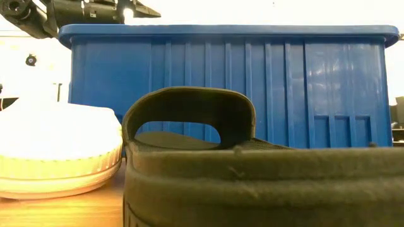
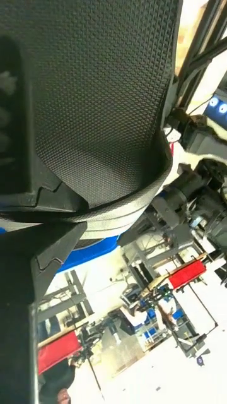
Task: Pick and place slides into bin
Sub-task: Put the black slide into the blue bin
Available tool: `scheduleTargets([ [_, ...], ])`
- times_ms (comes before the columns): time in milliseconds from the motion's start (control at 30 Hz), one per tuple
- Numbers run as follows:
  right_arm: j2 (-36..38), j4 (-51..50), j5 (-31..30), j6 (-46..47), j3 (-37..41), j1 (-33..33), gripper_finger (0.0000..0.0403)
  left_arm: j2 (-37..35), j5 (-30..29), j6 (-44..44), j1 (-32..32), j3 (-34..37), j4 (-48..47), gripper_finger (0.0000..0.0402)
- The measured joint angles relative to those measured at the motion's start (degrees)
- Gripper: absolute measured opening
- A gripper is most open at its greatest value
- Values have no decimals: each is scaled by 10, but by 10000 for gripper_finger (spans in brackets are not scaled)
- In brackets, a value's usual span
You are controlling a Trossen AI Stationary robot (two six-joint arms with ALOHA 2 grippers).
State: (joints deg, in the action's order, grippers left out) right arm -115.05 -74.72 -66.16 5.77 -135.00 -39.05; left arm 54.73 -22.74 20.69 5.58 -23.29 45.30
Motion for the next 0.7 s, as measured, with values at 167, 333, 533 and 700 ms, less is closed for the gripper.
scheduleTargets([
  [167,19,-13,0,0,0,12,21,0,0,0,0,0,0,246],
  [333,42,-36,0,1,0,30,21,0,0,0,0,0,0,246],
  [533,63,-68,6,61,1,61,21,0,0,0,0,0,0,246],
  [700,74,-87,17,112,1,84,21,0,0,0,0,0,0,246],
])
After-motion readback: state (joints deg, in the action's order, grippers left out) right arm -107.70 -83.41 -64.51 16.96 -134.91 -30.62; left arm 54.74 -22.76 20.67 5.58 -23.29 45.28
